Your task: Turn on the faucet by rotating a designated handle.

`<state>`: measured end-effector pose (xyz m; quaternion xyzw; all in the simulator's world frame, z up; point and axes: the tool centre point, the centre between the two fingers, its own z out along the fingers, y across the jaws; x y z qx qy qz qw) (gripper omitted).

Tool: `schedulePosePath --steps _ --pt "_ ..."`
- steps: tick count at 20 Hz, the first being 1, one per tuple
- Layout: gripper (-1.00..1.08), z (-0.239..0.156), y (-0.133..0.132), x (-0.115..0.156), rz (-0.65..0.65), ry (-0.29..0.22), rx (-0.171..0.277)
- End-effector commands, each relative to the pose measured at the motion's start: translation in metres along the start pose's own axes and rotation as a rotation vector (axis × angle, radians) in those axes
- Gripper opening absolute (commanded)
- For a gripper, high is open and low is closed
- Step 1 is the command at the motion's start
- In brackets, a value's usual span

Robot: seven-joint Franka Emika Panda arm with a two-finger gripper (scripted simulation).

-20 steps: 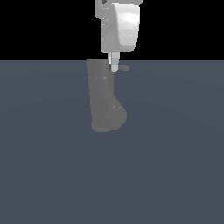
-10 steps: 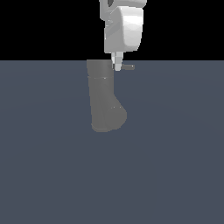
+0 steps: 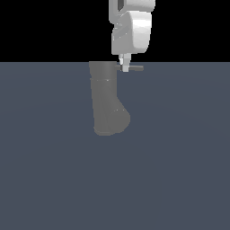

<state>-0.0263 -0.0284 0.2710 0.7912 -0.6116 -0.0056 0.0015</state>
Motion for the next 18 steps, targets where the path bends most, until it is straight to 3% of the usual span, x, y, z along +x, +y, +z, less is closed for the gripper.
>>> schedulePosePath --steps 1,18 --pt "-1.0 0.0 -0.004 0.019 0.024 0.005 0.009" --pt "-1.0 -0.001 -0.028 0.056 0.043 0.006 0.009"
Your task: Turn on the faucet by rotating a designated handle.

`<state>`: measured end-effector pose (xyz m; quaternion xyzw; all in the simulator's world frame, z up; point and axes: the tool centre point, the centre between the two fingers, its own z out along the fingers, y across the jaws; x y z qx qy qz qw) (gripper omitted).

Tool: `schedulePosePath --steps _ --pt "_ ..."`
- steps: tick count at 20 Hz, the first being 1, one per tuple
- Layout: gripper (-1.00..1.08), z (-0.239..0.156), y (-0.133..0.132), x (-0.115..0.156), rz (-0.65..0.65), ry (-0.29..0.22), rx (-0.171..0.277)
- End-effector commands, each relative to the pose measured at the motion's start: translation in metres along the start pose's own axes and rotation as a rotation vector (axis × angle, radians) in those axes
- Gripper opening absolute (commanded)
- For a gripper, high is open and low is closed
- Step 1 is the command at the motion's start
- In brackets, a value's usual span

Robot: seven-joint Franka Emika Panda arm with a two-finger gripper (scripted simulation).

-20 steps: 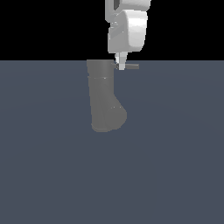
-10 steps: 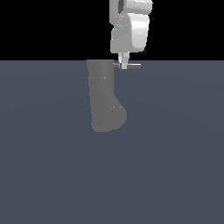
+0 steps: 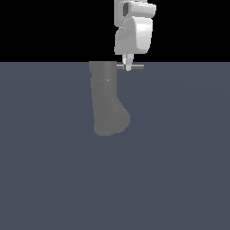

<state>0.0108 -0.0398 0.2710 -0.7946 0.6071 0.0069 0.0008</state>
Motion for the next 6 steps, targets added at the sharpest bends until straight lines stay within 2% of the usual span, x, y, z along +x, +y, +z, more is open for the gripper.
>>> schedulePosePath --steps 1,6 --pt "-1.0 -0.0006 0.0038 0.0379 0.056 0.011 0.007" --pt "-1.0 -0.0008 -0.0017 0.0468 0.06 0.012 0.007"
